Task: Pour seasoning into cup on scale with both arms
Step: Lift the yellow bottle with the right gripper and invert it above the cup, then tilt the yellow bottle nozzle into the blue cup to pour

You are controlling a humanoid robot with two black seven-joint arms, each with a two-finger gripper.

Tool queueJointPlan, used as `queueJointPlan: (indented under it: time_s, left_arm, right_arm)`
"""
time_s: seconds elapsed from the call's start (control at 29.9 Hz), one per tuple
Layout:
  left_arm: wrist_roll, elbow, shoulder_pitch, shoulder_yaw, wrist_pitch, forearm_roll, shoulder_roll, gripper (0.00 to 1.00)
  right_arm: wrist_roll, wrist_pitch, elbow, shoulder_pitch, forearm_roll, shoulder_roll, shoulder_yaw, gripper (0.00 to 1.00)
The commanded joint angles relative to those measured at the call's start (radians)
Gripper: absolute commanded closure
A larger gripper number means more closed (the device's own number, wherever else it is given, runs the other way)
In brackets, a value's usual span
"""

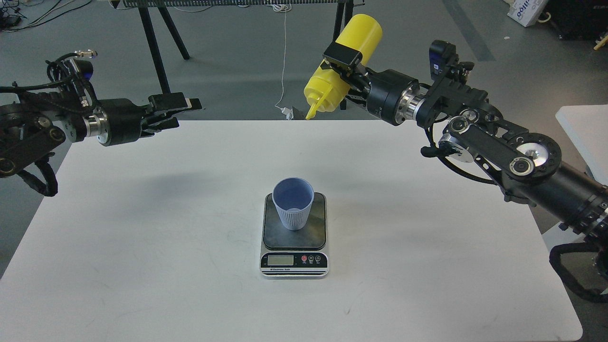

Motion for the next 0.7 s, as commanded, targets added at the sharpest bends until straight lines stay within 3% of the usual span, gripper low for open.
queueJointPlan:
  time_s: [0.0, 0.67]
  left_arm:
    - [0.0, 0.0, 0.003, 0.002, 0.0, -0.002, -0.002, 0.01]
    - [0.0, 0.0, 0.001, 0.001, 0.0, -0.002, -0.002, 0.01]
  right_arm:
    - [0.0, 0.003, 0.001, 0.039, -0.082, -0.003, -0.069, 0.99]
    - [-0.001, 0.016, 0.005, 0.077, -0.159, -0.01, -0.253, 0.99]
